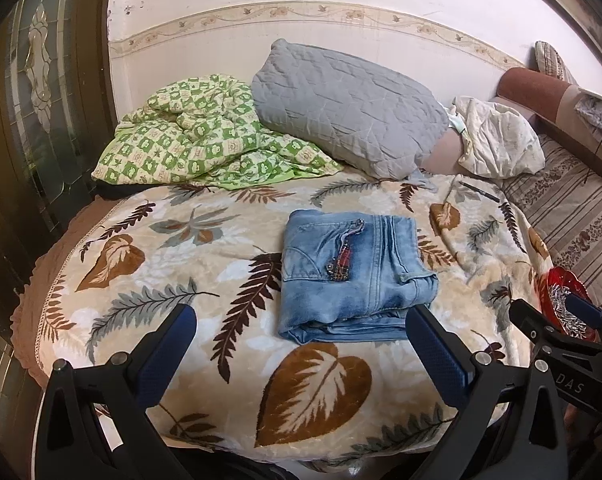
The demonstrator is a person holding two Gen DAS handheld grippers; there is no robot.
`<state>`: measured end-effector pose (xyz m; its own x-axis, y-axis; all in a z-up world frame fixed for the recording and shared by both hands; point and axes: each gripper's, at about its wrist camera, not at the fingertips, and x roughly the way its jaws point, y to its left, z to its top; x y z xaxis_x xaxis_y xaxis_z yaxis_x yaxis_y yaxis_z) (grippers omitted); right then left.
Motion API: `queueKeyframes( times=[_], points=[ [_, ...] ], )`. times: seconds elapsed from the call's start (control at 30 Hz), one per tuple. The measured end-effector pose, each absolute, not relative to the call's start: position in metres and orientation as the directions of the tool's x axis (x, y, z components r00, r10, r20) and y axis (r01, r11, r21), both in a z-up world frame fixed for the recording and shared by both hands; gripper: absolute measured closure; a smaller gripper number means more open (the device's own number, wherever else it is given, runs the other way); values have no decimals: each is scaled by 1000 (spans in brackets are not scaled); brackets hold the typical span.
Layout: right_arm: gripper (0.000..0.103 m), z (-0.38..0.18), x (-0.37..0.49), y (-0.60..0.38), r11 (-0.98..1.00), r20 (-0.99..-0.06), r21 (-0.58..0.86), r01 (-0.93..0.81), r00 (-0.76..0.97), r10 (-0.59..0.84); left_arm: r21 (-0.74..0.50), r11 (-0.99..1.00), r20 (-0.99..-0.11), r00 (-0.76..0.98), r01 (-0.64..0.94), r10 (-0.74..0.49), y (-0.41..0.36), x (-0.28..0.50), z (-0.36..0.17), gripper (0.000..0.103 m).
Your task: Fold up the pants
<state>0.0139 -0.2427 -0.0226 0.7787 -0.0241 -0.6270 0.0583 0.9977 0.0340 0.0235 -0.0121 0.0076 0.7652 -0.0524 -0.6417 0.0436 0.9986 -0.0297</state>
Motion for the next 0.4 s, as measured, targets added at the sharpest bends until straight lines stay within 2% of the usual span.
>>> queueKeyframes(
  times=[0.4],
  points=[
    [0,-23,12,-243,997,-627,38,70,779,-31,-34,999,-640,767,36,-50,-12,23,8,0]
  ],
)
